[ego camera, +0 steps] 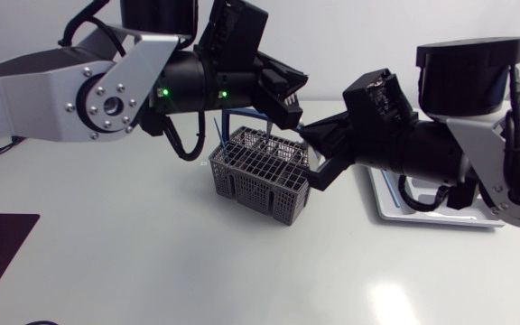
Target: Unload the cutlery basket into the drawer organizer.
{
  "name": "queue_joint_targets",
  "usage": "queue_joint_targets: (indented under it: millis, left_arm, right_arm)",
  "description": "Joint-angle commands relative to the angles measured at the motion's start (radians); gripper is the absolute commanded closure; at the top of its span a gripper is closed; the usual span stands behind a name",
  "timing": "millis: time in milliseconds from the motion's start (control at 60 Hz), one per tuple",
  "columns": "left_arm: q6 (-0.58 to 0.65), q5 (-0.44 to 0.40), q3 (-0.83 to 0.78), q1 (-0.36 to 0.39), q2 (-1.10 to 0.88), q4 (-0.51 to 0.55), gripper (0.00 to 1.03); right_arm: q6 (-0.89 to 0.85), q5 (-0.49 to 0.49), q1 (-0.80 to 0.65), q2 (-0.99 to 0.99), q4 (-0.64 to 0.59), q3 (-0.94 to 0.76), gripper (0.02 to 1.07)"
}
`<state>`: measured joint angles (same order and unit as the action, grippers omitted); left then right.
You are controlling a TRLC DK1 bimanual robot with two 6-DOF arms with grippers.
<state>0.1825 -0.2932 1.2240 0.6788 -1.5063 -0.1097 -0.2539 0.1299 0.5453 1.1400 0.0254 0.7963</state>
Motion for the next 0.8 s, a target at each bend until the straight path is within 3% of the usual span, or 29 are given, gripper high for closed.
queue_joint_targets:
  millis: [0,33,83,200,467,783]
  left_arm:
    - [-0.017,0.0,0.037,0.01,0.001,0.002,0.5]
    - [-0.017,0.0,0.043,0.011,0.001,0.008,0.38]
    - [-0.017,0.009,0.048,0.021,0.006,0.011,0.3]
    - [-0.015,0.022,0.052,0.027,0.017,0.011,0.18]
    - [0.0,0.052,0.124,-0.018,0.058,0.039,0.16]
    - [0.101,0.062,0.183,-0.153,0.027,0.128,0.15]
  right_arm:
    - [0.008,0.004,0.008,0.001,-0.008,-0.011,0.97]
    - [0.008,0.004,0.008,-0.002,-0.013,-0.012,0.97]
    - [0.01,0.004,0.008,-0.008,-0.018,-0.017,0.97]
    - [0.01,0.002,0.01,-0.016,-0.024,-0.026,0.97]
    - [-0.002,0.008,-0.064,-0.08,-0.096,-0.048,0.97]
    - [-0.074,0.172,-0.472,-0.102,-0.219,-0.002,0.97]
